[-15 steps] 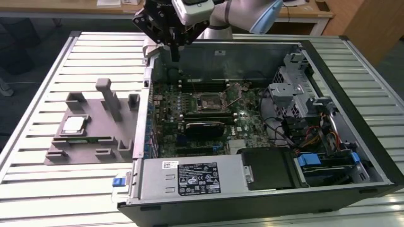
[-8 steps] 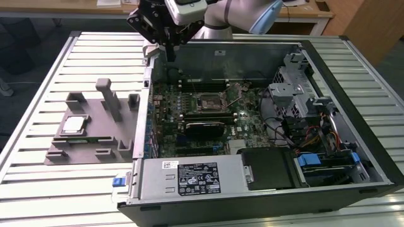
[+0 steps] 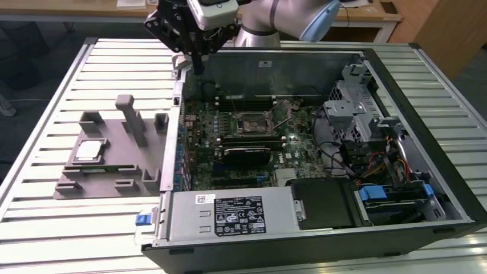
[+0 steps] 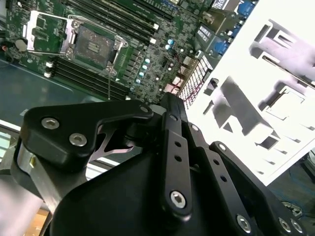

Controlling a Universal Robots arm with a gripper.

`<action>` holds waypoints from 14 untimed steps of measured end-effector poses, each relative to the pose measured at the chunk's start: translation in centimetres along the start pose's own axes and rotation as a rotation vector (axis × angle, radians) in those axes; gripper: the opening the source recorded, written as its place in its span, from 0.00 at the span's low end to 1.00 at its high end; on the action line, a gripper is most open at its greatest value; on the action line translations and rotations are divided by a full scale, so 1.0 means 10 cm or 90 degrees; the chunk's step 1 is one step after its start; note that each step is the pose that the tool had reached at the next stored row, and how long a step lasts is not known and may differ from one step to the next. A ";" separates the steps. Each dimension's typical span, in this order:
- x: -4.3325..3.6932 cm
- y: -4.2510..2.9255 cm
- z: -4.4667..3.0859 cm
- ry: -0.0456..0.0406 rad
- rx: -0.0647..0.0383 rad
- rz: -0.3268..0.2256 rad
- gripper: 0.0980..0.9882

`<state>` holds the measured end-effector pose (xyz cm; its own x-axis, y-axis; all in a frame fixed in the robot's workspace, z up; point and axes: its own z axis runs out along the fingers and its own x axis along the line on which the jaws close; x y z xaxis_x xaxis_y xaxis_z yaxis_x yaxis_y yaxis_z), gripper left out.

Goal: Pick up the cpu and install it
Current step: 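Reach for the cpu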

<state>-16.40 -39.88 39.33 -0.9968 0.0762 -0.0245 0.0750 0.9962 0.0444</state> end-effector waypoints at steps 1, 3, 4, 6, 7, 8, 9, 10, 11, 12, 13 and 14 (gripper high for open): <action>0.013 -0.001 0.000 0.0000 0.000 0.000 0.01; 0.038 -0.003 -0.001 0.0000 0.000 0.000 0.01; 0.050 -0.004 -0.002 0.0000 0.000 0.000 0.01; 0.074 -0.006 -0.002 0.0000 0.000 0.000 0.01; 0.087 -0.007 -0.002 0.0000 0.000 0.000 0.01; 0.101 -0.008 -0.003 0.0000 0.000 0.000 0.01; 0.115 -0.008 -0.003 0.0000 0.000 0.000 0.01; 0.129 -0.010 -0.004 0.0000 0.000 0.000 0.01; 0.145 -0.011 -0.004 0.0000 0.000 0.000 0.01; 0.160 -0.012 -0.005 0.0000 0.000 0.000 0.01; 0.175 -0.013 -0.005 -0.0001 0.000 0.000 0.01; 0.192 -0.014 -0.005 -0.0001 0.000 0.000 0.01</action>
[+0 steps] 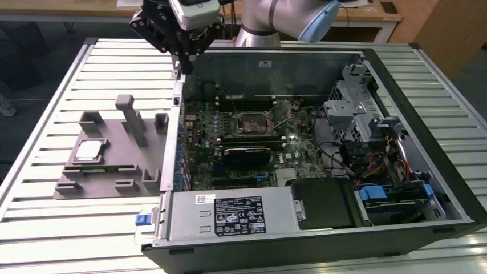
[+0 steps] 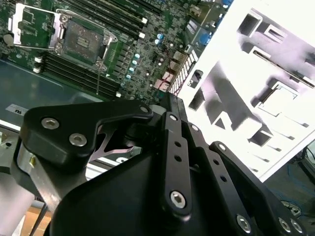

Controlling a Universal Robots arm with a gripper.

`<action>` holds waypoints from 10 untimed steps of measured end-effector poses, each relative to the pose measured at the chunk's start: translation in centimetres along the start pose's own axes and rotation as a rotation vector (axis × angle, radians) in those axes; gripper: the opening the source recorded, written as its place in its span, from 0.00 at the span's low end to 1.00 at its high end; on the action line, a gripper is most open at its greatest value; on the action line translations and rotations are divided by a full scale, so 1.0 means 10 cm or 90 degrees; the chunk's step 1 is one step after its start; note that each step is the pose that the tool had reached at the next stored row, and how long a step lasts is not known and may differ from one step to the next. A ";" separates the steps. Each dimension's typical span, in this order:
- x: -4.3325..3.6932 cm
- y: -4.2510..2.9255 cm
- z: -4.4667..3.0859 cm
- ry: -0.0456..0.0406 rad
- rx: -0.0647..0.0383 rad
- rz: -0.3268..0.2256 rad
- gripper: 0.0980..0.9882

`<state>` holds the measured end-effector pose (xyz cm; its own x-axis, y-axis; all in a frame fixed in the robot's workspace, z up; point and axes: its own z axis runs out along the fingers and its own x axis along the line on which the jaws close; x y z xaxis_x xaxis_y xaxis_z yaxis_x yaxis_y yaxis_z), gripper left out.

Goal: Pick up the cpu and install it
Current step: 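Reach for the cpu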

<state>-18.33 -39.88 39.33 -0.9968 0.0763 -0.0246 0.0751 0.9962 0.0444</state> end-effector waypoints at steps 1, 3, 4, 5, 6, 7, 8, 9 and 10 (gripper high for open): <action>0.016 -0.001 0.000 0.0000 0.000 0.000 0.01; 0.051 -0.004 -0.001 0.0000 0.000 0.000 0.01; 0.070 -0.005 -0.002 -0.0001 0.000 0.000 0.01; 0.088 -0.007 -0.002 -0.0001 0.000 0.000 0.01; 0.107 -0.008 -0.003 -0.0001 0.000 0.000 0.01; 0.128 -0.010 -0.003 -0.0002 0.000 0.000 0.01; 0.147 -0.011 -0.004 -0.0002 0.000 0.000 0.01; 0.166 -0.013 -0.004 -0.0002 0.000 0.000 0.01; 0.186 -0.014 -0.005 -0.0003 0.000 0.000 0.01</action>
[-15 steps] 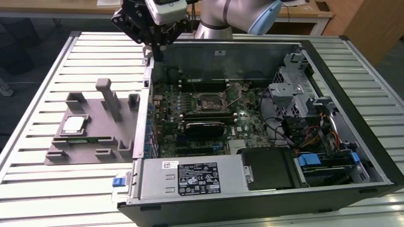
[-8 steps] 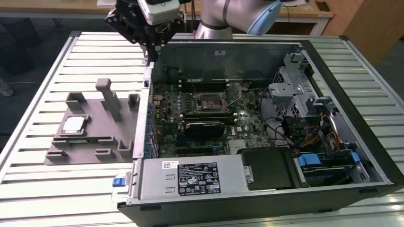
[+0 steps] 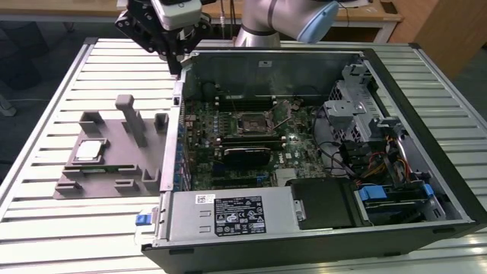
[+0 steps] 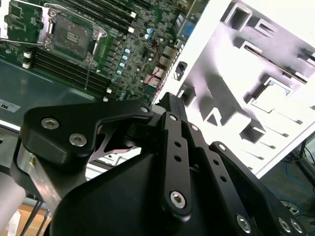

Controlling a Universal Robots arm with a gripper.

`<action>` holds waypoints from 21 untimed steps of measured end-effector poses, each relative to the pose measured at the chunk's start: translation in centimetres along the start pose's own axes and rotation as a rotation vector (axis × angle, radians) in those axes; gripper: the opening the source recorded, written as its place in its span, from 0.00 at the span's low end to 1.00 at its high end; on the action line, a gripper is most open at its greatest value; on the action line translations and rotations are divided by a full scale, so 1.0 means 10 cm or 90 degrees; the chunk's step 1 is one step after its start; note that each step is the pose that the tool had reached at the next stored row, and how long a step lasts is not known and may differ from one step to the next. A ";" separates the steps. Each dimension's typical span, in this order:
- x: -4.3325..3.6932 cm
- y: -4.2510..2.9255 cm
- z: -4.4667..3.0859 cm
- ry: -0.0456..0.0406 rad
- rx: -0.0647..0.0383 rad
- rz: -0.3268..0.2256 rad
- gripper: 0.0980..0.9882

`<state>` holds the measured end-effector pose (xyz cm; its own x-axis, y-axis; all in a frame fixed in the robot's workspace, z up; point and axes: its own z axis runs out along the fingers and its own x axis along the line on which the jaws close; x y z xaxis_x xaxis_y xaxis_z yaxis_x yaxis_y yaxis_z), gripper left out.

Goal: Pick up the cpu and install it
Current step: 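Reach for the cpu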

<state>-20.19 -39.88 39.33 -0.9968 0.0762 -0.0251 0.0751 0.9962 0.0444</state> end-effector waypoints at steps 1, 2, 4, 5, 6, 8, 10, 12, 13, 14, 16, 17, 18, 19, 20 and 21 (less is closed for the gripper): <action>0.020 -0.001 -0.001 0.0000 0.000 0.000 0.01; 0.037 -0.003 -0.002 -0.0001 0.000 0.000 0.01; 0.071 -0.005 -0.002 -0.0001 0.000 0.000 0.01; 0.087 -0.006 -0.003 -0.0001 0.000 0.000 0.01; 0.106 -0.008 -0.003 -0.0002 0.000 0.000 0.01; 0.148 -0.011 -0.004 -0.0003 0.000 0.000 0.01; 0.185 -0.014 -0.005 -0.0003 0.000 0.000 0.01; 0.222 -0.017 -0.005 -0.0004 0.000 0.000 0.01; 0.240 -0.018 -0.006 -0.0004 0.000 0.000 0.01; 0.259 -0.019 -0.006 -0.0004 0.000 0.000 0.01; 0.298 -0.022 -0.007 -0.0004 0.000 0.000 0.01; 0.326 -0.025 -0.007 -0.0005 0.000 0.000 0.01; 0.357 -0.027 -0.005 -0.0005 0.000 0.000 0.01; 0.387 -0.030 -0.001 -0.0006 0.000 0.000 0.01; 0.419 -0.032 0.003 -0.0006 0.000 0.000 0.01; 0.449 -0.035 0.010 -0.0006 0.000 0.000 0.01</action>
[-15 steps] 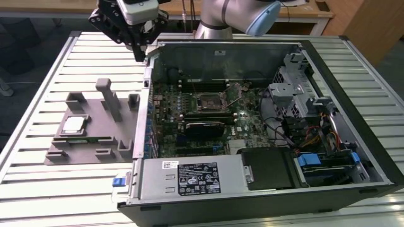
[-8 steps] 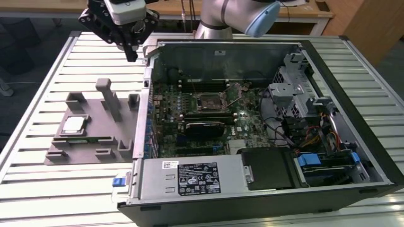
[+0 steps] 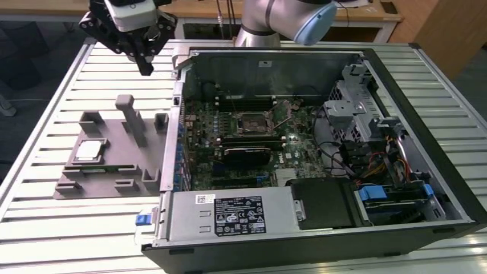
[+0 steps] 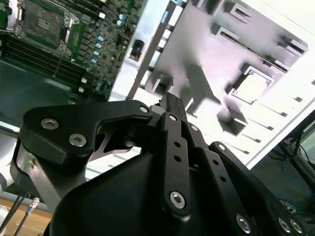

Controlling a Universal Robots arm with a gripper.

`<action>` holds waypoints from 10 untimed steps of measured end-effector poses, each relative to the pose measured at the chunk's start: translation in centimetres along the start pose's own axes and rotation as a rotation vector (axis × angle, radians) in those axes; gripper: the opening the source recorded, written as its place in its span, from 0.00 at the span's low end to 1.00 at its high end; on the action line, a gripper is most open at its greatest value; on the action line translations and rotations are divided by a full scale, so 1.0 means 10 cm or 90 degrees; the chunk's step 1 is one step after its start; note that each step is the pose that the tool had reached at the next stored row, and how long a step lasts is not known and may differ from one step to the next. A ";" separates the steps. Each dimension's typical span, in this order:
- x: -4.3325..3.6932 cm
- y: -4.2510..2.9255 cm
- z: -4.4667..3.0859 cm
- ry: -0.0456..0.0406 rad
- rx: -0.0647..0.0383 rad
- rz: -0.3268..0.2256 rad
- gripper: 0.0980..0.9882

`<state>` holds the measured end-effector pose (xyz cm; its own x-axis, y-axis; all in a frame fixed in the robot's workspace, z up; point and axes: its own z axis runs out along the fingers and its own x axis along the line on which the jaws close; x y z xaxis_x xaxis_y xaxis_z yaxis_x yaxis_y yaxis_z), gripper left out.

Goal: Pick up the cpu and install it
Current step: 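Reach for the cpu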

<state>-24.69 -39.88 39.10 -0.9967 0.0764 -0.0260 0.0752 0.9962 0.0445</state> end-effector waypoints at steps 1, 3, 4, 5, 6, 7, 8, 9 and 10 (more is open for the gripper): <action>0.025 -0.003 0.008 0.0000 0.000 0.000 0.01; 0.077 -0.007 0.041 0.0000 0.000 0.000 0.01; 0.092 -0.009 0.053 0.0001 0.000 0.000 0.01; 0.105 -0.011 0.065 0.0000 0.000 0.000 0.01; 0.128 -0.013 0.088 0.0000 0.000 0.000 0.01; 0.148 -0.015 0.108 0.0000 0.000 0.000 0.01; 0.156 -0.016 0.118 0.0000 0.000 0.000 0.01; 0.163 -0.017 0.126 0.0000 0.000 0.000 0.01; 0.170 -0.018 0.134 0.0000 0.000 0.000 0.01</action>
<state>-26.36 -39.87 37.71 -0.9967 0.0764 -0.0260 0.0752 0.9962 0.0445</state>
